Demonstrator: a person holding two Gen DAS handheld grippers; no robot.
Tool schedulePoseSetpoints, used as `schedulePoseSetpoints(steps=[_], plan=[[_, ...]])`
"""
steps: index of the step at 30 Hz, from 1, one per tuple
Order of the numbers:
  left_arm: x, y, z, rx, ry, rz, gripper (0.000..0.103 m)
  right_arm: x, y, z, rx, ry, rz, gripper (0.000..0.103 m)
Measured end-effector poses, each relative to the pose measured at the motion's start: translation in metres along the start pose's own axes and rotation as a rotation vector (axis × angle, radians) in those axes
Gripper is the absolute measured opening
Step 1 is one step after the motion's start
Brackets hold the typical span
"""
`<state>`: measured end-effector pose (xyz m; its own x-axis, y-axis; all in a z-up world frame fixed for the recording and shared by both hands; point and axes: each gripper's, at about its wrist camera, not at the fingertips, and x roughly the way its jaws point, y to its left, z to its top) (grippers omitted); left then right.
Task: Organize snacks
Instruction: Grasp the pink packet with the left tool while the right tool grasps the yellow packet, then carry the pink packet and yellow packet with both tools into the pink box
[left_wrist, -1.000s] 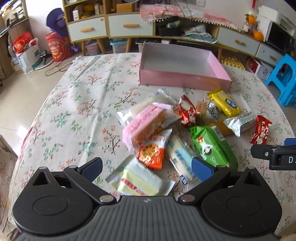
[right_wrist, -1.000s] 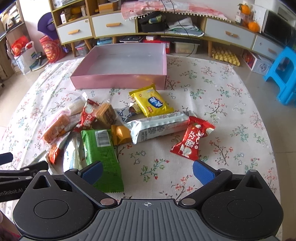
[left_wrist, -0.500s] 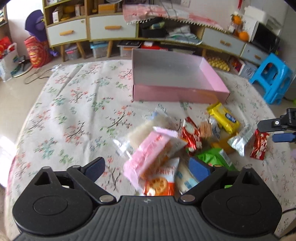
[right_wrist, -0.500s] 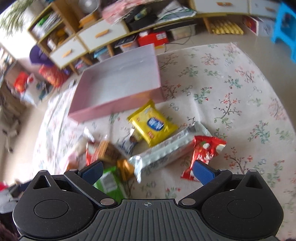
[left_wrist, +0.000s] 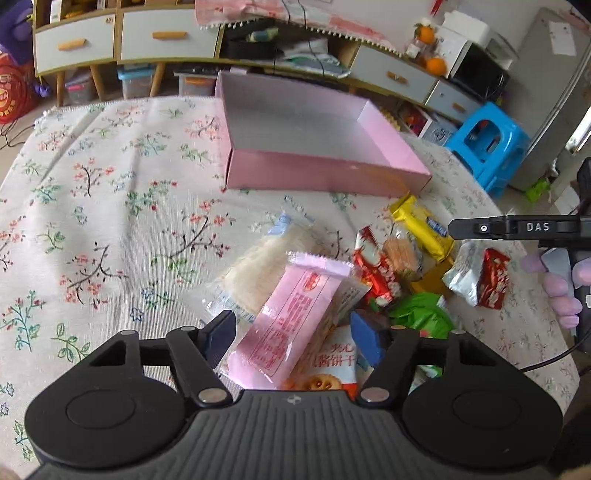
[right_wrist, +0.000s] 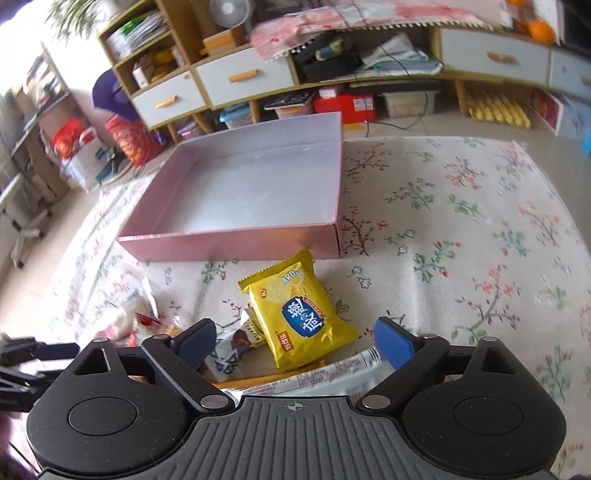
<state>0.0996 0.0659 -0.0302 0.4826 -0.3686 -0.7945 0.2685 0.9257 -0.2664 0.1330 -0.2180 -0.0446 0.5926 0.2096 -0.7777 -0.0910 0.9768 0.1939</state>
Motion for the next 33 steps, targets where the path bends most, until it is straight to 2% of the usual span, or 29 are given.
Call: schedulePoseSetpoints(steps=[2,7,13,17,25,33], plan=[[0.002,-0.001,-0.001,0.005,0.012,0.007,0.055,0.007,0.003,-0.003,-0.041,0.009,-0.028,0.085],[0.001,0.0,0.0,-0.008,0.014,0.024,0.049,0.019,0.007,-0.009,-0.087,0.023,-0.094,0.075],[0.002,0.0,0.003,-0.023,0.016,0.037,0.043,0.027,0.011,-0.012,-0.104,0.026,-0.11,0.064],[0.001,0.0,0.004,-0.035,0.021,0.042,0.038,0.027,0.011,-0.011,-0.093,0.021,-0.113,0.063],[-0.002,0.001,0.006,-0.099,0.028,0.045,0.032,0.024,0.006,-0.006,-0.011,0.047,-0.112,0.06],[-0.011,0.002,0.011,-0.166,0.015,0.044,0.031,0.01,-0.005,0.003,0.162,0.088,-0.062,0.06]])
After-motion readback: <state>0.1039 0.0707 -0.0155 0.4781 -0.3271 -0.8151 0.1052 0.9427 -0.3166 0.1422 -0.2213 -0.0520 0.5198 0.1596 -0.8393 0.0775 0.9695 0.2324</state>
